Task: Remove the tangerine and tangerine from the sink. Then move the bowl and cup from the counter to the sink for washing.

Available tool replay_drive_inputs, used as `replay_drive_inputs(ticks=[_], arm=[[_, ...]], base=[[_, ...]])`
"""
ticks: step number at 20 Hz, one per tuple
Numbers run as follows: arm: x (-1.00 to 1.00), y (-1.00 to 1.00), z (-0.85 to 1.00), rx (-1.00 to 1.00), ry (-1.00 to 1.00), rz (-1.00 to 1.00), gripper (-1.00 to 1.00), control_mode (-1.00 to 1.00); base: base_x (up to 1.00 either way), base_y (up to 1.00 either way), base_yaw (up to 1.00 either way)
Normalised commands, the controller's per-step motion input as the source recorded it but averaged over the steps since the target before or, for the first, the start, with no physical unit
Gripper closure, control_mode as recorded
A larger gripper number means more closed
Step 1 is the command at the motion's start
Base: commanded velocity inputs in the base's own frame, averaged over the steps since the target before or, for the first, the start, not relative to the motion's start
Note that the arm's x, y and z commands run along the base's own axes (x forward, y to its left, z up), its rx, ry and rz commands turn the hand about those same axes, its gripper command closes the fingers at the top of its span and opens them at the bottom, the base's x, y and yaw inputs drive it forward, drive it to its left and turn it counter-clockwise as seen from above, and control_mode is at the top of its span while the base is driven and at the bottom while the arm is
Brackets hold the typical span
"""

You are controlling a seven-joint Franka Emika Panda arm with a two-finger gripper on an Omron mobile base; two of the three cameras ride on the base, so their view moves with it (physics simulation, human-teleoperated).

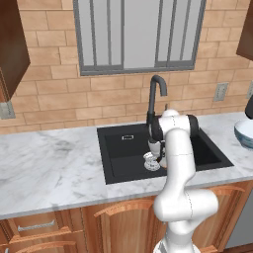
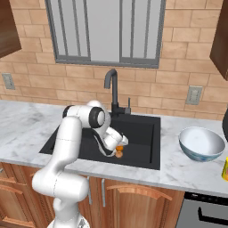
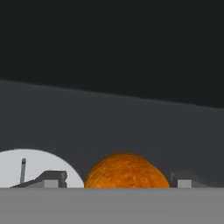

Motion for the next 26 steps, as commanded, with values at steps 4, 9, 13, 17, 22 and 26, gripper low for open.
replay_drive_inputs(ticks=[4,9,13,17,22,26], arm=[[0.0,-0.03,-0.19,0.0,0.04,0.0,1.0,-1.0],[0.0,-0.04,-0.16,0.0,0.0,0.0,1.0,-1.0],[0.0,0.01,-0.07,0.0,0.0,0.0,1.0,-1.0],[-0.02,0.15,0.0,0.0,0.0,0.0,1.0,-1.0],[-0.09,0.21,0.04,0.0,-0.03,0.0,1.0,-1.0],[-0.07,0.24,0.1,-0.01,-0.03,0.0,1.0,-1.0]], base=[[0.0,0.0,0.0],[0.0,0.0,0.0],[0.0,0.0,0.0],[0.0,0.0,0.0],[0.0,0.0,0.0],[0.0,0.0,0.0]])
